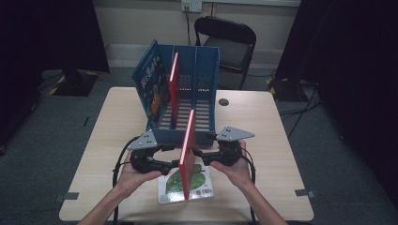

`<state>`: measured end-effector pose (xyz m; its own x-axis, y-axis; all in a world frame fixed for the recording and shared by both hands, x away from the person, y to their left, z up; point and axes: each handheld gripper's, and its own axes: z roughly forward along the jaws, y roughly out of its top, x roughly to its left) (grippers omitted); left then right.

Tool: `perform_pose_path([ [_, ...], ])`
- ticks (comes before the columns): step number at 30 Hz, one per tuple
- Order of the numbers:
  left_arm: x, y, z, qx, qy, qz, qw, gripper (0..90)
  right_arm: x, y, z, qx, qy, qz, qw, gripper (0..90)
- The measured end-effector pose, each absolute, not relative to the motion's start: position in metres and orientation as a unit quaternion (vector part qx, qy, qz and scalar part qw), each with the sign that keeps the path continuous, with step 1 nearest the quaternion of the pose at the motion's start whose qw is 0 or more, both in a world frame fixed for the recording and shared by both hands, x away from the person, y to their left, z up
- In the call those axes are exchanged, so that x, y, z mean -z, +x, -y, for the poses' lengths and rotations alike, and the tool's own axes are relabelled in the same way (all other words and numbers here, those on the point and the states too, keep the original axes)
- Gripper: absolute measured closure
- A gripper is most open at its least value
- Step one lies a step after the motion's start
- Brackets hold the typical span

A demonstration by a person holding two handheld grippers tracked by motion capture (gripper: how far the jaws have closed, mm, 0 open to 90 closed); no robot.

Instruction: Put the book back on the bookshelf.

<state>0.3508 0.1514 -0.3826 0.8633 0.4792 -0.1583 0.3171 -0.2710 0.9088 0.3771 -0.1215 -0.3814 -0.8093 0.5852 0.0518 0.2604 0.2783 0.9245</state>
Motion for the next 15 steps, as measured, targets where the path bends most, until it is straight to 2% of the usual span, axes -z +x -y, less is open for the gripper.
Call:
perform_pose_path([
  [6, 0.3840, 0.3517, -0.1469, -0.082, 0.797, -0.255, 0.542, 25.9, 0.3816, 0.3769, 0.1207, -0.539, 0.269, -0.784, 0.152, 24.1],
  [7, 0.3842, 0.3514, -0.1461, -0.085, 0.796, -0.259, 0.541, 20.8, 0.3814, 0.3764, 0.1200, -0.538, 0.267, -0.785, 0.152, 25.0],
  [15, 0.3852, 0.3521, -0.1453, -0.088, 0.797, -0.262, 0.537, 16.5, 0.3812, 0.3761, 0.1167, -0.538, 0.265, -0.785, 0.152, 26.0],
])
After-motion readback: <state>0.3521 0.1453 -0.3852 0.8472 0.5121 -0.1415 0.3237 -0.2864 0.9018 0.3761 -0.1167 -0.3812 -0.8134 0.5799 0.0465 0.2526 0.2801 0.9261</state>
